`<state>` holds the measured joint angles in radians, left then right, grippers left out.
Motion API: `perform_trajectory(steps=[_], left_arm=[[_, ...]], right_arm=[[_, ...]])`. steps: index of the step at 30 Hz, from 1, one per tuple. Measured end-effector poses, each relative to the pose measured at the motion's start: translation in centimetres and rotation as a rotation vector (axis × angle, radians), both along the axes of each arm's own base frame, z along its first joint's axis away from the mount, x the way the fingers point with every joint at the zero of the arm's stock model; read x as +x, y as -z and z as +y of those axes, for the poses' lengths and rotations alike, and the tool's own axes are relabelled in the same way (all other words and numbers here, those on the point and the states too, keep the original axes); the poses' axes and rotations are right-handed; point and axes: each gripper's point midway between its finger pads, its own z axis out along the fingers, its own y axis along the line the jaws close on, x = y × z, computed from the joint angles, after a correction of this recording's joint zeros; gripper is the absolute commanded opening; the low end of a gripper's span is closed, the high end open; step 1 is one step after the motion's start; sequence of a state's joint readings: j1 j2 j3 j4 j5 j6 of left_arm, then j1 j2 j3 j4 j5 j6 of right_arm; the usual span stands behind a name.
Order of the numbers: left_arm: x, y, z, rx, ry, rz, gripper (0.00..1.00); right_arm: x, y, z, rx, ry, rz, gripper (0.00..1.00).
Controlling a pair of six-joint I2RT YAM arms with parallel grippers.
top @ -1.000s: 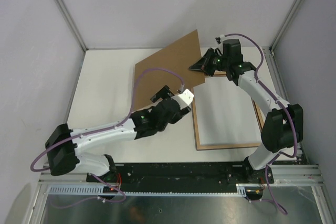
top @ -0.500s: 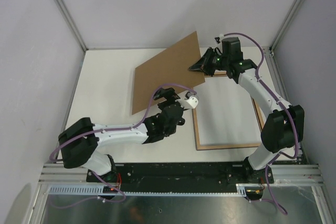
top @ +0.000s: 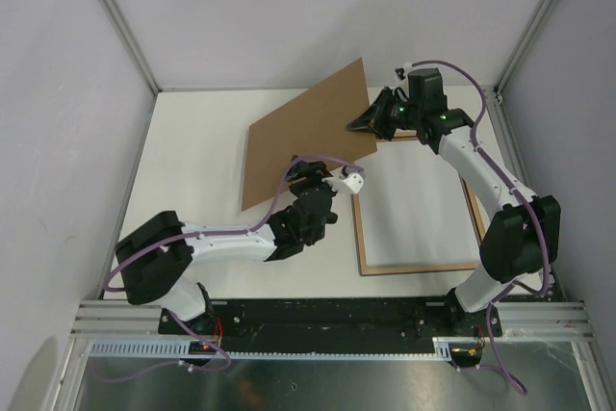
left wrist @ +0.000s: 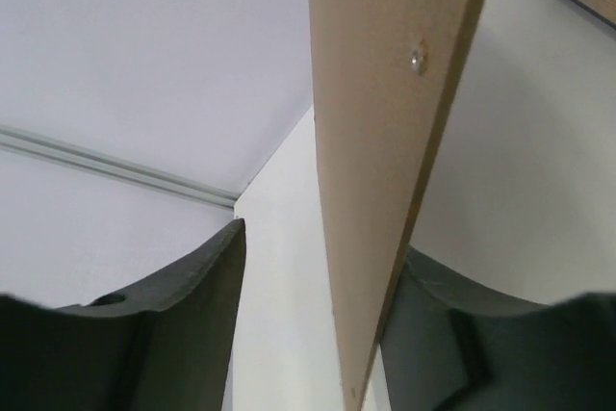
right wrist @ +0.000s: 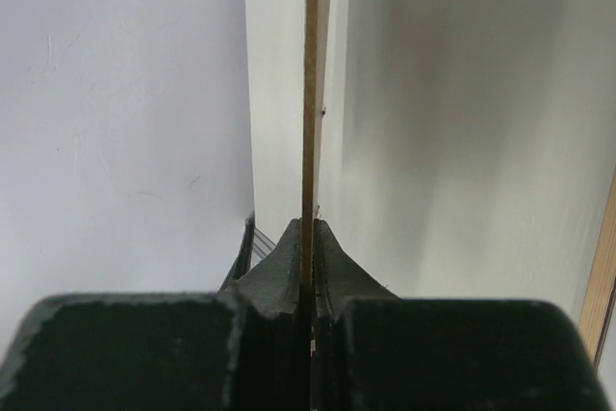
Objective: Put the photo into the frame
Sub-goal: Pass from the right arm to the left
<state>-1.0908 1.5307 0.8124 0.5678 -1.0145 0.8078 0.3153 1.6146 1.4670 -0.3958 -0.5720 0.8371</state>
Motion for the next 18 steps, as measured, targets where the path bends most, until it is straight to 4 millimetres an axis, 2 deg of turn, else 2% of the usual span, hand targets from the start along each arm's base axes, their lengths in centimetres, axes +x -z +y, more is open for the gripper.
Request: perform_trajectory(steps=[5,6,7,10,13,15,18], left_arm=[[0.4,0.1,-0.2,0.025,0.005,-0.016,0.09],[0.4,0.3,-0.3,0.039,0.010,-0.017,0.04],[0.4,0.4,-0.4,0.041,0.011,-0.019,0.02],[0.5,0.1,-0.4,0.043,0.008,-0.031,0.00],[0.7,-0.3,-0.3,0.029,0.002,-0.043,0.00],[0.9,-0.3,-0.1,0.031,-0.006,-0.044,0.00],[1.3,-0.5,0.6,0.019,-0.033,-0.050,0.00]], right_arm=[[0.0,-0.4,0.0,0.013,0.007,0.002,0.00],[0.0,-0.6,0.1,0.017,0.009,-0.001,0.00],[0.0,-0.6,0.0,0.019,0.011,-0.001,0.02],[0.0,-0.8,0.0,0.022,0.015,-0.001,0.33],[-0.1,-1.0,-0.1,0.014,0.005,-0.022,0.58],[-0.2,-1.4,-0.3,0.006,0.001,-0.044,0.67],[-0.3,-3.0,-1.0,-0.019,0.011,-0.105,0.72]])
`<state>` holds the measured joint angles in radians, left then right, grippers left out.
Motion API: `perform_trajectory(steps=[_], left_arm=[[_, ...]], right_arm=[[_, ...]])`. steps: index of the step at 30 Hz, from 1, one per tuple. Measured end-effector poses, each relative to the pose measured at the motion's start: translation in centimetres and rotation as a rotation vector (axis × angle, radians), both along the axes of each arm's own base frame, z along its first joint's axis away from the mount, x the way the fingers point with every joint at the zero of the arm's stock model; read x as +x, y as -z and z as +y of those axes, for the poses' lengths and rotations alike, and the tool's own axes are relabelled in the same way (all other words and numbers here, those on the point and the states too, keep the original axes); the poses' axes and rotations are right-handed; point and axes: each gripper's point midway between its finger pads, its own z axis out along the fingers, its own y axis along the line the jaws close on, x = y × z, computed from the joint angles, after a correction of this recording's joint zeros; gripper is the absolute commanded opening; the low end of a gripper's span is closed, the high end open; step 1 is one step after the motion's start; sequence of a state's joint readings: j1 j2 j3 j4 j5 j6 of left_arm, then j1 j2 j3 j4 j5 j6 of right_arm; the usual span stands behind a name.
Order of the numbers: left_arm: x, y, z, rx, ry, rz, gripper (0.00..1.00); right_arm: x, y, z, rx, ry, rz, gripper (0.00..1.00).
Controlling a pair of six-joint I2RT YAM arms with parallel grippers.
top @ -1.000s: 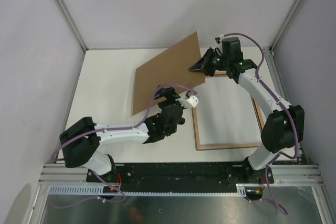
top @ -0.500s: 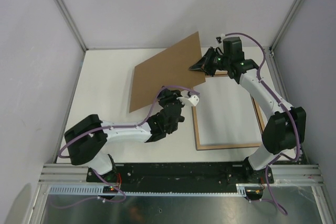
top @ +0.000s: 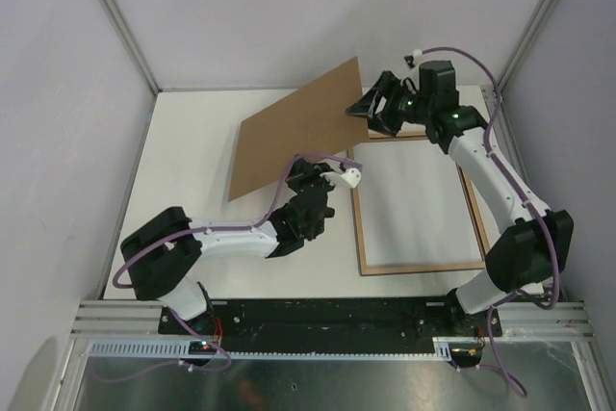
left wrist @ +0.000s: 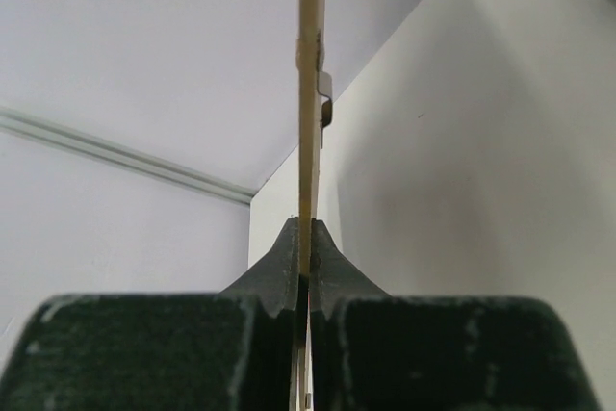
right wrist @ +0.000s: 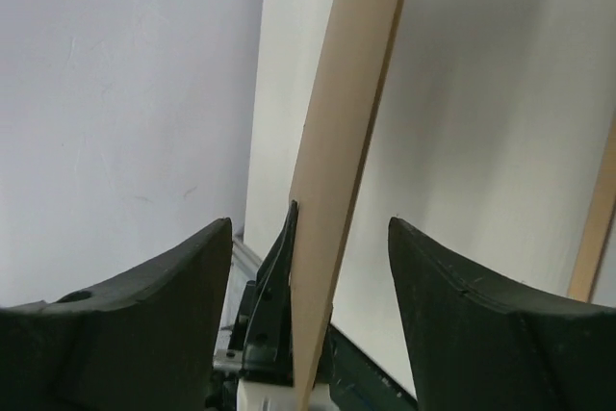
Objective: Put the photo into the frame
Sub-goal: Pass from the right arm to the left, then turn over the backboard at the center of the board.
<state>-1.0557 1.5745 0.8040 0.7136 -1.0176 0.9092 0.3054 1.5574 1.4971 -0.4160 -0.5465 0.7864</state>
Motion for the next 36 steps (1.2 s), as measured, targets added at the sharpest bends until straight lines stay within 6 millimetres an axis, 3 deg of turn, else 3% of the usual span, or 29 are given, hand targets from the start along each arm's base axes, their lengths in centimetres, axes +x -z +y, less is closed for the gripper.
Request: perform_trajectory(steps=[5,11,13,15,18,23,25,27,30,36], left_arm=[[1.2,-0.3,1.8,-0.012,-0.053,-0.007,0.00],[3.3,-2.1,3.8,-0.055,-0.133,-0.025,0.00],[4.2,-3.2,4.1,-0.089,-0.157,-0.026,0.00],[5.4,-4.9,4.3,-0.151,-0.177,-0.021,0.00],[7.1,-7.7,4.2,-0.270,-0.179,-0.004,0.00],[8.4,-11.2,4.3,-0.480,-0.141,0.040,0.00],[8.4,-11.6,4.6,-0.544,-0.121,0.080,0.00],[8.3,-11.4,4.9,-0.600,-0.103,0.129,0.00],[7.6,-10.6,5.0,-0.697,-0.061,0.226,0.00],[7.3,-11.9,8.2,-0.920,-0.033,0.299,0.00]], right_arm=[[-0.2,-4.7,-2.9,-0.031,0.086,-0.152,0.74],[-2.8,-10.2,-7.0,-0.087,0.226,-0.339,0.71],[-3.7,-10.9,-7.8,-0.107,0.251,-0.379,0.69],[-4.5,-10.2,-8.1,-0.144,0.265,-0.387,0.69],[-5.0,-6.7,-7.3,-0.226,0.247,-0.340,0.67],[-6.5,5.2,-4.2,-0.433,0.133,-0.150,0.64],[-7.8,10.1,-3.6,-0.522,0.086,-0.062,0.61],[-9.0,13.8,-3.3,-0.596,0.049,-0.005,0.57],[-10.1,17.5,-2.7,-0.689,0.005,0.043,0.53],[-10.6,21.6,-1.0,-0.795,-0.042,0.062,0.49]])
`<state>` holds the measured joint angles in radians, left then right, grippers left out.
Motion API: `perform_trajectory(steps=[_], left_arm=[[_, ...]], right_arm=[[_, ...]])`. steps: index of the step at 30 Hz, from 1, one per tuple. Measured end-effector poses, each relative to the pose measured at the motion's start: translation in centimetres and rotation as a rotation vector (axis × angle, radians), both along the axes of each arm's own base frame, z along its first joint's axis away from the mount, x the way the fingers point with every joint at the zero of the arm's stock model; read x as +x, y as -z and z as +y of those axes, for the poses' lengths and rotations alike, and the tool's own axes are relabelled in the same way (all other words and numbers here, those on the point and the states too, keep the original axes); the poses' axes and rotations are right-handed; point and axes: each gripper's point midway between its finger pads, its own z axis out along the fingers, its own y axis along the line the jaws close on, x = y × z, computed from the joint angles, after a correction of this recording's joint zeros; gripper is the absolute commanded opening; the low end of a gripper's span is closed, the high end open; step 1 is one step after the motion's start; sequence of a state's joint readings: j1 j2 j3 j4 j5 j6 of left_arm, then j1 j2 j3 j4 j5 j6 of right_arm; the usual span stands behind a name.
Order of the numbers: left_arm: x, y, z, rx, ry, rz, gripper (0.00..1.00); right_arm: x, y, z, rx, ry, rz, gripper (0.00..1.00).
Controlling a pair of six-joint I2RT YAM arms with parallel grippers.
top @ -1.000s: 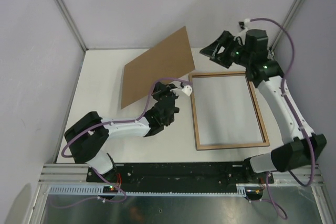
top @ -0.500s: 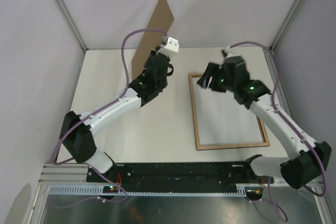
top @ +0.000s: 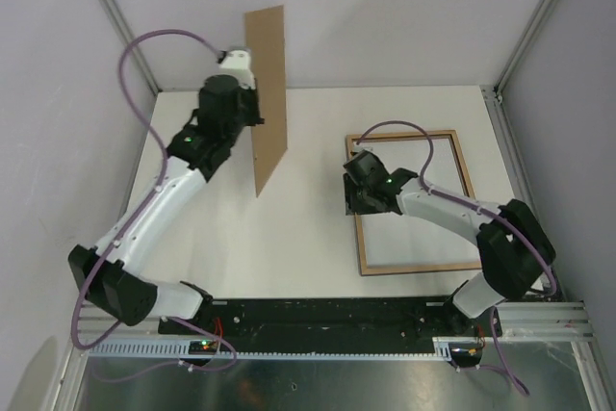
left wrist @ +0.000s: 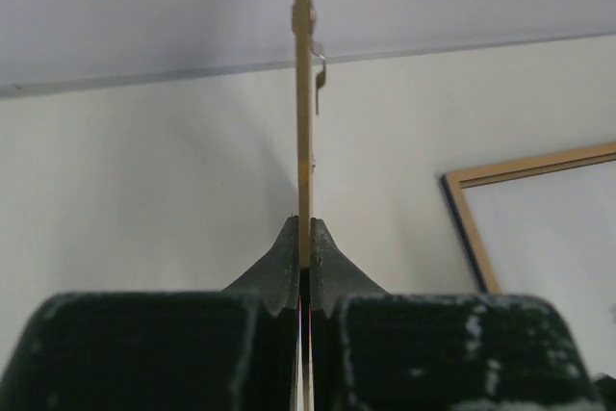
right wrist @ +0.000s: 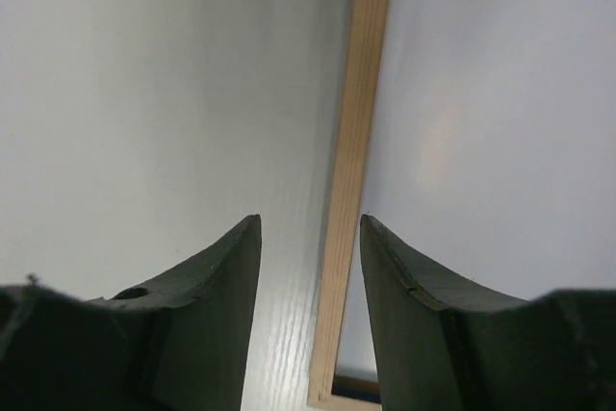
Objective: Put the photo into the frame
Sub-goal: Turn over the backboard at the center of the board.
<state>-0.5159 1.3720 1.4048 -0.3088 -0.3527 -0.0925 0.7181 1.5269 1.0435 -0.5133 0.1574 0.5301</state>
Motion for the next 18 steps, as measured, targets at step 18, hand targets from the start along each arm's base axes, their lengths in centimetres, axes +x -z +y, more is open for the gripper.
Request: perform_trajectory(steps=[18], left_arm=[[-2.4,-1.5,4.1,-0.432,0.104,0.144,0.00]], right_arm=[[0.9,5.7,0.2,-0.117,0.009,0.044,0.34]])
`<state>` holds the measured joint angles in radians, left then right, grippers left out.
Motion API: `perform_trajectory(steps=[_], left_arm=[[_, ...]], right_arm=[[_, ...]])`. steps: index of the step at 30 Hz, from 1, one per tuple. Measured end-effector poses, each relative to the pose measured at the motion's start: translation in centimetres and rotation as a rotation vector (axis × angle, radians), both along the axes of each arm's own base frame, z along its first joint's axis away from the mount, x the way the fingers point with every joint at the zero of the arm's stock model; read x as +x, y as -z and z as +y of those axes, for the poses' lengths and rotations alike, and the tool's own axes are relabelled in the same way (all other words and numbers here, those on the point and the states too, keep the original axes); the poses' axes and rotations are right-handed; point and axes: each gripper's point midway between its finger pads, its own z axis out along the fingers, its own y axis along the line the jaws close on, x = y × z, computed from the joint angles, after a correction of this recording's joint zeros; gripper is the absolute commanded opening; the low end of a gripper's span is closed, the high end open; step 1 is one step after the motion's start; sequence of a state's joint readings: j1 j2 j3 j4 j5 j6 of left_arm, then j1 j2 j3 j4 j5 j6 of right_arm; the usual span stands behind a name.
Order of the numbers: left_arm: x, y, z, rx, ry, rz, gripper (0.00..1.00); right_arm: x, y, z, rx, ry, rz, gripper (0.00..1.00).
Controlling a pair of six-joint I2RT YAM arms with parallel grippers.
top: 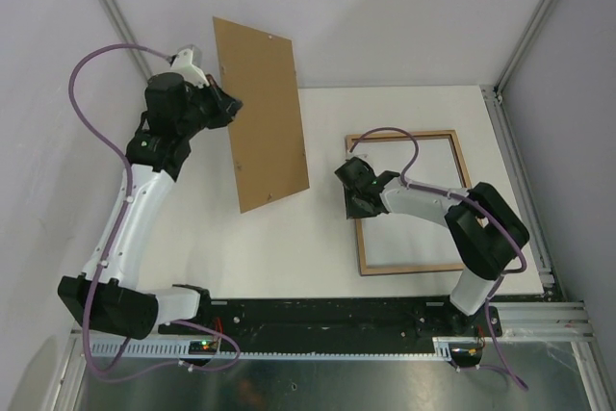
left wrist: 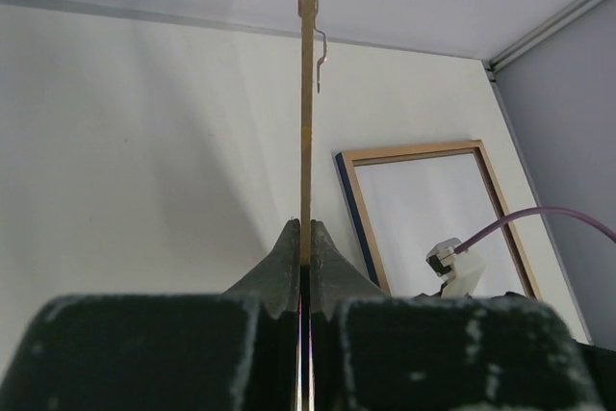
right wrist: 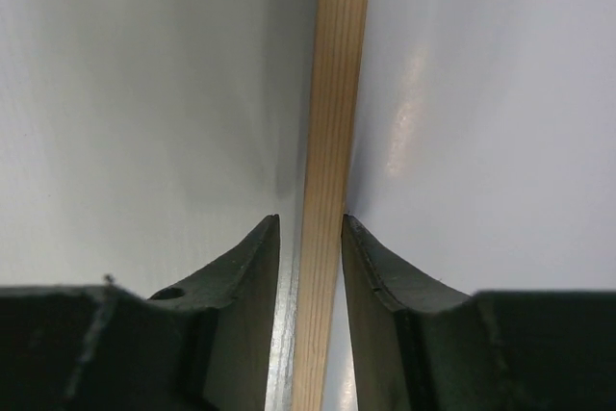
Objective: Put the photo into the frame
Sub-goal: Turn over the backboard at the center of the board, then move the frame body to the center of the board.
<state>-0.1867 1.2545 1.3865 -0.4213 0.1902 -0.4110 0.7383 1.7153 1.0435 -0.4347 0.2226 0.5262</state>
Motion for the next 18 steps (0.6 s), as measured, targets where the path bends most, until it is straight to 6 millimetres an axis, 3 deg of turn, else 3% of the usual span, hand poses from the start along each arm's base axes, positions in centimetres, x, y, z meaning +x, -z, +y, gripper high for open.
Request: perform_trajectory(steps=[6,10,18], left_arm=[[-0.1,-0.6,1.2,-0.039,-0.010,-0.001,0.00],[0.0,-0.9,2.7,-0.071,-0.042,0.003,0.00],[0.5,-1.1,5.3,-0.114,-0.106,0.012,0.00]], right_arm=[[0.2,0.3,0.0,-0.006,-0.003,-0.003,0.19],[0.2,0.4,0.5,-0.002,-0.009,-0.007,0.14],[1.2,0.2,4.9,0.031,-0.061,-0.015,0.16]])
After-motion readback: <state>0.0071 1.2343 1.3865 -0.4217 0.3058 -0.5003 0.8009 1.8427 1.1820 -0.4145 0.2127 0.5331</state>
